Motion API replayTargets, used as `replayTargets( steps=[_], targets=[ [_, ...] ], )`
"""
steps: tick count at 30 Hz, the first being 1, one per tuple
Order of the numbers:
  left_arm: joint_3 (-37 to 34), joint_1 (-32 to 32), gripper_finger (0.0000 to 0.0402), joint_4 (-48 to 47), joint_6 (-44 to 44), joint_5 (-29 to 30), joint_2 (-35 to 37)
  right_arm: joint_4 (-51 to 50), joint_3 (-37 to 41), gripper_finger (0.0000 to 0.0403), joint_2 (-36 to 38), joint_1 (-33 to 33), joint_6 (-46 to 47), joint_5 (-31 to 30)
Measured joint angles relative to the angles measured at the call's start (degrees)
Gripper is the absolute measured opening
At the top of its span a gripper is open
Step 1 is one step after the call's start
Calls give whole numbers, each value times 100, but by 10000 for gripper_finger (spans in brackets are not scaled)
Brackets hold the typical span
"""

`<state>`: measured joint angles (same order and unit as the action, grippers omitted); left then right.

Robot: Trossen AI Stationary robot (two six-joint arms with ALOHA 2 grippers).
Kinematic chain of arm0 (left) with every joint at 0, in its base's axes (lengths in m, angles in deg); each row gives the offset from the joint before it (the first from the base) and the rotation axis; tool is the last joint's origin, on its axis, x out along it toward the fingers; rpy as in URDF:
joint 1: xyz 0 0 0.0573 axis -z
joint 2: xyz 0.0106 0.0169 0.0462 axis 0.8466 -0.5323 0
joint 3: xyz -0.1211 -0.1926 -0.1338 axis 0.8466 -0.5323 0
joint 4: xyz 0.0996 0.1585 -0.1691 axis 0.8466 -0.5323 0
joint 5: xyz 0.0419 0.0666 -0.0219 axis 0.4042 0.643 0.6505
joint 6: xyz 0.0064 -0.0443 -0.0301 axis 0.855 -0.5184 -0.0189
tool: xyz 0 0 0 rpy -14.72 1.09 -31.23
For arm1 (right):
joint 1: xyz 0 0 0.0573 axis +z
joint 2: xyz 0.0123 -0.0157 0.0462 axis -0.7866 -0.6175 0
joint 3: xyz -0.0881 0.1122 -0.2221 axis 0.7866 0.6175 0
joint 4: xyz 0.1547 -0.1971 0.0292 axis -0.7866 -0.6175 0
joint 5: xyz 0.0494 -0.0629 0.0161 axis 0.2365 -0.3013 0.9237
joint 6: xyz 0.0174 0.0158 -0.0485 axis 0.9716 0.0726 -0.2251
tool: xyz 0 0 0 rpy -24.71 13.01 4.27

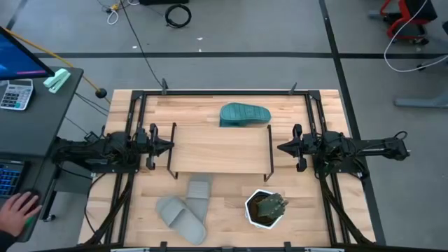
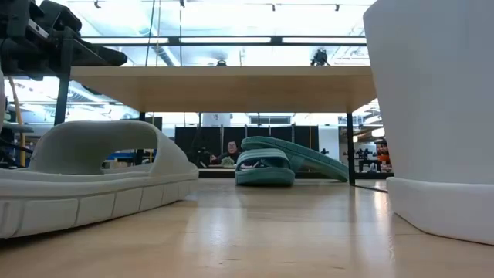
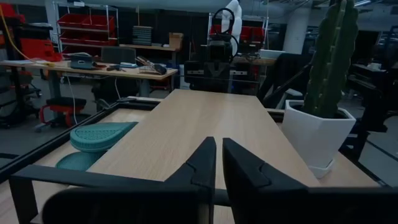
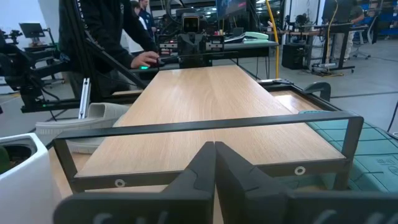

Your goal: Pick and place slides into the shelf

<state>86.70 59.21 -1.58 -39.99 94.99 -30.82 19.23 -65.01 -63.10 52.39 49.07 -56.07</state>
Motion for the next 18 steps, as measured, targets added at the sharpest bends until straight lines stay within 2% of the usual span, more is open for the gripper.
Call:
replayTargets(
  steps=[9, 18],
  targets=[
    [0, 0, 23, 0, -2, 0, 0, 1, 2, 14, 2, 1, 1, 0],
    [-1, 0, 35, 0, 2, 0, 0, 0, 2, 14, 1, 0, 1, 0]
  ],
)
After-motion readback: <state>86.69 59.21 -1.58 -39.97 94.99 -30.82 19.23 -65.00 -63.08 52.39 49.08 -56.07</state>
